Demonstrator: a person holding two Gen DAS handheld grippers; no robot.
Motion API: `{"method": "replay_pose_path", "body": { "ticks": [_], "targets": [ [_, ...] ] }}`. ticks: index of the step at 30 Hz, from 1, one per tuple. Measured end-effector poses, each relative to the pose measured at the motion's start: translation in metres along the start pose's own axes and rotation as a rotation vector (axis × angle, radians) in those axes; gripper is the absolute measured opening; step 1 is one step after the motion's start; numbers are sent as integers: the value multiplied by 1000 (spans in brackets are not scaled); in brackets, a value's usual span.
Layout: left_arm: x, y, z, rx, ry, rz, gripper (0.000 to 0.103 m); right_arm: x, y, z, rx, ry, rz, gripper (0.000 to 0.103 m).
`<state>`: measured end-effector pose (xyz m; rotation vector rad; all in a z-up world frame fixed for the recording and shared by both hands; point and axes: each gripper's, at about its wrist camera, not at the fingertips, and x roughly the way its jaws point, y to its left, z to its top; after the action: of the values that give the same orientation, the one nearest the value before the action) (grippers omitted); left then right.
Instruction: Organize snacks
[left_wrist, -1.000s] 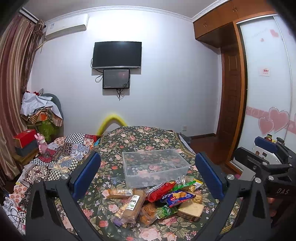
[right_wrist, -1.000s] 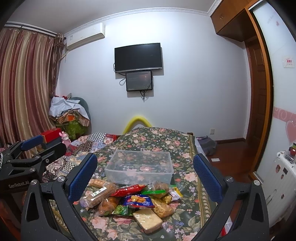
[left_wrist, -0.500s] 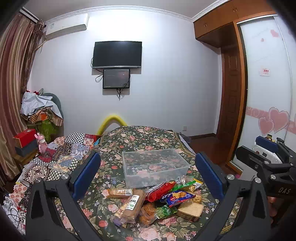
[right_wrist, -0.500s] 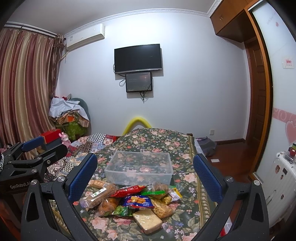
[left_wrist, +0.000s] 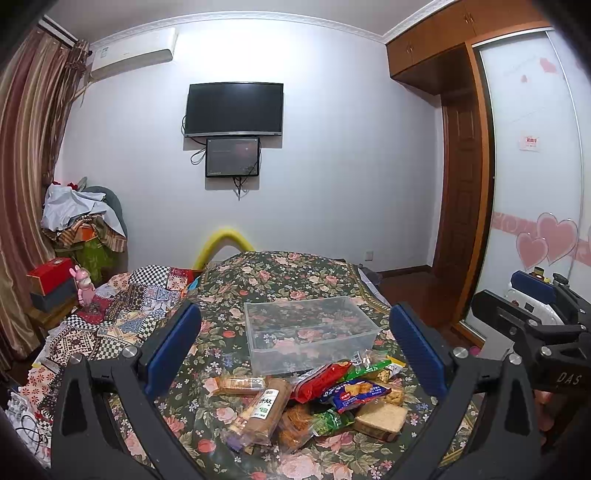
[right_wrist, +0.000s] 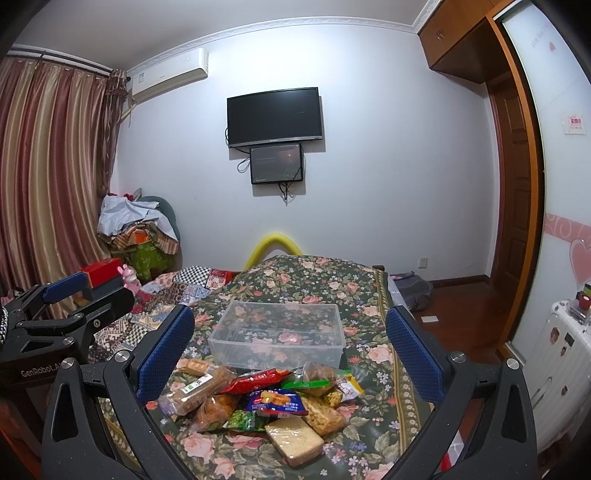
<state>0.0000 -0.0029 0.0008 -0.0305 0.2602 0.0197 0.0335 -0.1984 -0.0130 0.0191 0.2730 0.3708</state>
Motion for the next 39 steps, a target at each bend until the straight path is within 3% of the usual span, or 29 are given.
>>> {"method": "replay_pose_path", "body": {
  "ticks": [23,32,35,39],
  "targets": [
    [11,3,-8,28,42,2,103,12,-5,-8,12,33,-5,103],
    [54,24,-36,30,193,4,103,52,-21,-38,15,214,0,103],
    [72,32,-49,12,264,0,89,67,-28,-54,17,285,4,103],
    [96,47,-73,-18,371,-13,83,83,-35,-71,27,369,19,102]
  ]
}}
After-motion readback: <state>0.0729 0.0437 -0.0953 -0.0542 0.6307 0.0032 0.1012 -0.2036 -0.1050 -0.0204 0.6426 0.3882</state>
